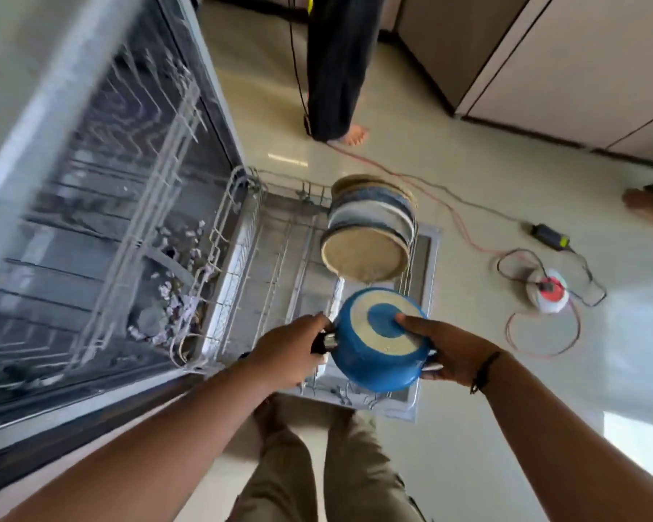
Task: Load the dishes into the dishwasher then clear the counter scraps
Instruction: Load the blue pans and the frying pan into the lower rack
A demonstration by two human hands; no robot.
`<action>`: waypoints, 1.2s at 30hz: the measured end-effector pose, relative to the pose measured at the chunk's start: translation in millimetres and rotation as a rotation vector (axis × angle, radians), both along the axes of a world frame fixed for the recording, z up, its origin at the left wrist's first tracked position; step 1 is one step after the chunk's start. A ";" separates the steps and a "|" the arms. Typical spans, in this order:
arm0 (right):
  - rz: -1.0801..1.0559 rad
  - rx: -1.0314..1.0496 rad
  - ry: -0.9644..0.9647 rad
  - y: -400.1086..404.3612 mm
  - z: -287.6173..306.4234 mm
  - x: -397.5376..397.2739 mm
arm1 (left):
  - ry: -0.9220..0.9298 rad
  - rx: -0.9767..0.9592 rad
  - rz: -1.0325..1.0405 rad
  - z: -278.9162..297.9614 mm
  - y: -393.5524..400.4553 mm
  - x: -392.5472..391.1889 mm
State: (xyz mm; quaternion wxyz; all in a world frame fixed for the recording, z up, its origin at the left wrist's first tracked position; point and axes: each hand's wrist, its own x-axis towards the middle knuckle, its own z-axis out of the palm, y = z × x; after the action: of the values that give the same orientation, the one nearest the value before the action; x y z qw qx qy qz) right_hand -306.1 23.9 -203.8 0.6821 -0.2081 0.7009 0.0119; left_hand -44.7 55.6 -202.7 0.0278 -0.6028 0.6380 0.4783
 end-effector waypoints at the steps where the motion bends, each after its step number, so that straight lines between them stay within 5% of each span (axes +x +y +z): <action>1: 0.033 0.022 -0.015 -1.7 -19.8 -1.9 | -0.045 -0.002 -0.016 -22.5 -1.1 -4.6; 7: 0.296 -0.066 -0.123 -38.5 -124.0 -0.7 | -0.207 0.033 0.012 -132.2 -13.6 -20.6; 15: 0.444 -0.015 -0.084 -104.2 -186.3 -0.8 | -0.199 0.052 0.086 -191.5 -47.0 -36.6; 24: 0.847 0.095 0.000 -104.6 -201.4 21.3 | -0.229 0.190 -0.057 -211.8 -21.2 -35.5; 36: 0.956 0.273 0.086 -72.4 -196.5 44.3 | -0.209 0.204 -0.155 -241.0 6.9 -13.0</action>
State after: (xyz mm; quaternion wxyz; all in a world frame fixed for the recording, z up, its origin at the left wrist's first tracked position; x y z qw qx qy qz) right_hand -261.9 -48.5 -400.3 0.5919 -0.4142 0.5467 0.4234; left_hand -57.7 62.5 -443.7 0.1919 -0.5920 0.6245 0.4719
